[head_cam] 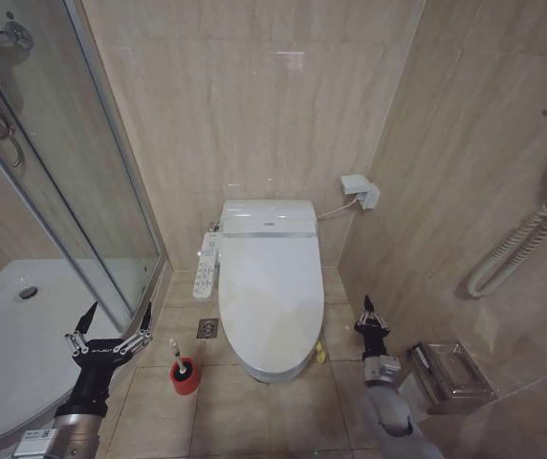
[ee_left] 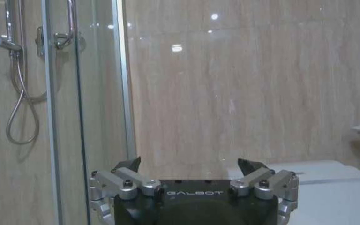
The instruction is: Open the toilet lid, clean the toilet bowl with a toilet brush, close the toilet lid, and flush.
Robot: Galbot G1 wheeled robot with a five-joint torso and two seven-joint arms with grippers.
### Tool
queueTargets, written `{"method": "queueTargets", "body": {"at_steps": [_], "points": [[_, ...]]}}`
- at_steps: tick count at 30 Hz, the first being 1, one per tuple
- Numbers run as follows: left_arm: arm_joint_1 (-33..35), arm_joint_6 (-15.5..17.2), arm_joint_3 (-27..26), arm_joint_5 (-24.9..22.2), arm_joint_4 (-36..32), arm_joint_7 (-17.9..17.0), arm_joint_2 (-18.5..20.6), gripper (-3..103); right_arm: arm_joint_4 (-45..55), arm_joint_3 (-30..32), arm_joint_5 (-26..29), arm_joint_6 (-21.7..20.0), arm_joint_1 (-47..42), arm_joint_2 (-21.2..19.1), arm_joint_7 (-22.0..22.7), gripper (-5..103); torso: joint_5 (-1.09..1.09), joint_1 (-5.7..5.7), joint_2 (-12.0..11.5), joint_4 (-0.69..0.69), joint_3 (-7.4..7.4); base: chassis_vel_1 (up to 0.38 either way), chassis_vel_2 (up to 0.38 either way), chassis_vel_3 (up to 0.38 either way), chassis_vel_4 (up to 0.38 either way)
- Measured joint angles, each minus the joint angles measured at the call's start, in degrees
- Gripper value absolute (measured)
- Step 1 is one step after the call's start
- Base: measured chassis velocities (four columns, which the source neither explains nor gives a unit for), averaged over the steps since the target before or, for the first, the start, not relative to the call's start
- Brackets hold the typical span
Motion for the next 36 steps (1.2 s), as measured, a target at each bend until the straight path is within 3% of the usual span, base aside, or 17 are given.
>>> {"method": "queueTargets", "body": {"at_steps": [13,14,20,21,28,29,33,34,36], "points": [[0.0,0.0,0.0,0.0,0.0,0.0,0.0,100,-4.9,-2.62,-8.64,1.98,-5.09,-3.7,-1.54,0,0.04,0.0,0.0,0.0,0.0,0.0,0.0,0.0,0.0],[0.0,0.0,0.0,0.0,0.0,0.0,0.0,100,-5.19,-2.97,-9.57,2.09,-5.65,-4.17,-1.92,20,0.03,0.0,0.0,-0.01,0.0,0.0,0.0,0.0,0.0],[0.0,0.0,0.0,0.0,0.0,0.0,0.0,100,-5.33,-4.76,-12.96,1.98,-7.27,-5.39,-2.3,20,0.03,0.0,0.0,0.0,0.0,0.0,0.0,0.0,0.0],[0.0,0.0,0.0,0.0,0.0,0.0,0.0,100,-5.18,-5.22,-13.56,1.94,-7.57,-5.57,-2.3,47,0.03,0.0,0.0,0.0,0.0,0.0,0.0,0.0,0.0],[0.0,0.0,0.0,0.0,0.0,0.0,0.0,100,-4.96,-6.89,-15.79,2.09,-9.54,-6.65,-2.33,47,0.04,0.0,0.0,0.0,0.0,0.0,0.0,0.0,0.0],[0.0,0.0,0.0,0.0,0.0,0.0,0.0,100,-5.71,-7.0,-16.6,3.38,-10.39,-6.91,-2.79,75,0.03,0.0,0.0,0.0,0.0,0.0,0.0,0.0,0.0],[0.0,0.0,0.0,0.0,0.0,0.0,0.0,100,-6.18,-6.89,-17.44,4.76,-11.57,-6.93,-3.47,75,0.03,0.0,-0.01,-0.01,0.0,0.0,0.0,0.0,0.0],[0.0,0.0,0.0,0.0,-0.01,0.0,0.0,100,-6.21,-6.91,-17.55,4.83,-11.62,-6.87,-3.48,97,0.03,0.0,-0.01,-0.01,0.0,0.0,0.0,0.0,0.0],[0.0,0.0,0.0,0.0,-0.01,0.0,0.0,100,-6.32,-7.04,-17.8,4.97,-11.67,-6.69,-3.5,97,0.03,0.0,-0.01,-0.01,0.0,0.0,0.0,0.0,0.0]]}}
